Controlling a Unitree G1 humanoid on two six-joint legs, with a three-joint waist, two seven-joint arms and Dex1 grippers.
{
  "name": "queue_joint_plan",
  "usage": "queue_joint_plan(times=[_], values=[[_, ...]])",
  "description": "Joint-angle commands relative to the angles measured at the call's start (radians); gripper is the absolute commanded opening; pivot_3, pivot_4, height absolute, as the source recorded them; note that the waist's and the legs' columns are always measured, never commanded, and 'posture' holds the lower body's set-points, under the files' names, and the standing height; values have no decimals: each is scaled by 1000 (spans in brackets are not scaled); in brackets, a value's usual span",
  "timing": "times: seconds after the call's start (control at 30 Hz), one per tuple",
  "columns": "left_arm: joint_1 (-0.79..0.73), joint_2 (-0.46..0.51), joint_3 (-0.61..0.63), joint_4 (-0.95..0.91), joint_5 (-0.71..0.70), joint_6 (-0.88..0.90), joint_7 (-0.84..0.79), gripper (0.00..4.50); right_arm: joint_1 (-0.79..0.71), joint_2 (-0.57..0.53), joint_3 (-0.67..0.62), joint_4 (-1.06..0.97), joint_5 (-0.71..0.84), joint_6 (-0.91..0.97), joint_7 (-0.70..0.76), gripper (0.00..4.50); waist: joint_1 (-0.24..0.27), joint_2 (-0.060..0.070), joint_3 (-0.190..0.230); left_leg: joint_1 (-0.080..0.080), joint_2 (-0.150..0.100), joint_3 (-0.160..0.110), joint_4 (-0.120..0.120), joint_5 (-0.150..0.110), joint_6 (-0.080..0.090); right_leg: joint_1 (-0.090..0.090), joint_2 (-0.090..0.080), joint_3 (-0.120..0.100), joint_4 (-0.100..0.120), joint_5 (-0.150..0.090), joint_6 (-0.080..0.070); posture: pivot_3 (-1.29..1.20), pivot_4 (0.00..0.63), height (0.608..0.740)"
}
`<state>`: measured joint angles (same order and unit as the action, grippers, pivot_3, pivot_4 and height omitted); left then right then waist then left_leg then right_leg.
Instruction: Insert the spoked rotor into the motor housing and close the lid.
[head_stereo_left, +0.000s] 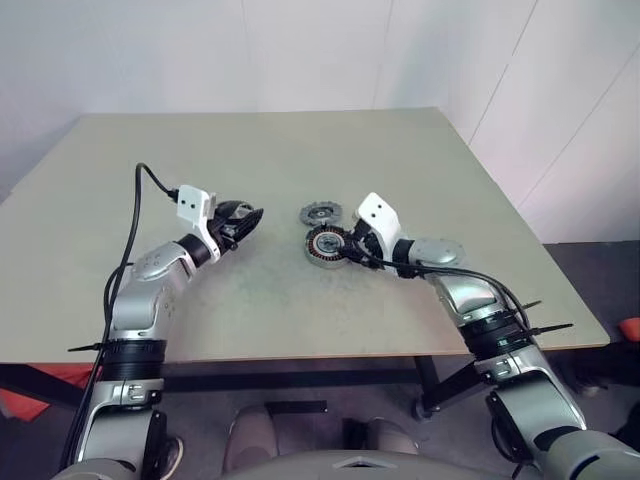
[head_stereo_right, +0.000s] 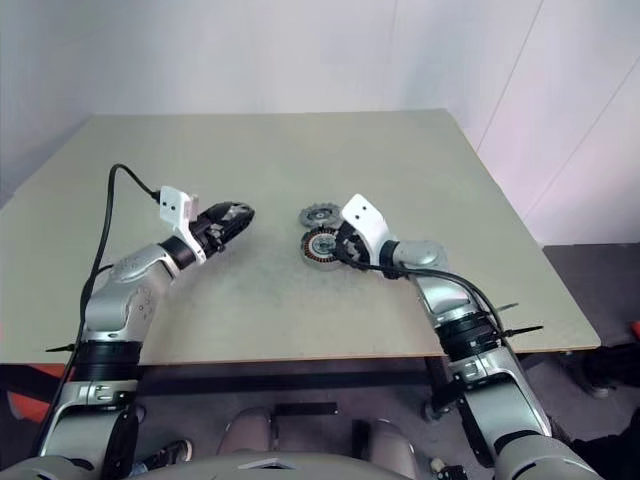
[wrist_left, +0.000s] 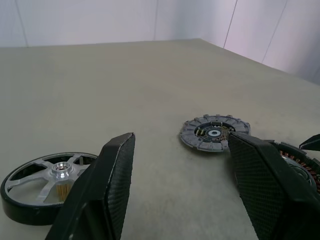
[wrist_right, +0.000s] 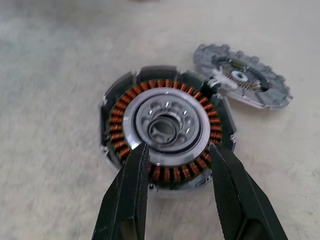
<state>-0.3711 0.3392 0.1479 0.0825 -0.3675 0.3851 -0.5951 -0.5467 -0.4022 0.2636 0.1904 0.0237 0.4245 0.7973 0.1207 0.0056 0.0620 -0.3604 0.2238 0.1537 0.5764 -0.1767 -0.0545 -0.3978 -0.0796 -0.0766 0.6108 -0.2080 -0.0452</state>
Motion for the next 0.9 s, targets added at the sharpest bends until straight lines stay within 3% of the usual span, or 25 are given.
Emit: queue_joint_plan(times=[0.03, 0.67, 0.9], values=[[-4, 3, 2, -51, -10, -2, 10, 3115, -52, -14, 17, -2, -16, -32, 33, 2110, 0, 0, 0, 0, 0, 0, 0, 0, 0, 0, 0, 0, 0, 0, 0, 0, 0, 740], [32, 8, 10, -91, -19, 10, 42, 3115, -168, 44, 44, 306, -86, -218, 52, 2110, -4, 0, 0, 1, 0, 0, 1, 0, 0, 0, 0, 0, 1, 0, 0, 0, 0, 740], [40, 9, 9, -87, -13, 5, 43, 3115, -189, 59, 39, 333, -88, -239, 46, 2110, -13, 0, 0, 1, 0, 0, 1, 0, 0, 1, 0, 0, 2, 0, 0, 0, 0, 740]])
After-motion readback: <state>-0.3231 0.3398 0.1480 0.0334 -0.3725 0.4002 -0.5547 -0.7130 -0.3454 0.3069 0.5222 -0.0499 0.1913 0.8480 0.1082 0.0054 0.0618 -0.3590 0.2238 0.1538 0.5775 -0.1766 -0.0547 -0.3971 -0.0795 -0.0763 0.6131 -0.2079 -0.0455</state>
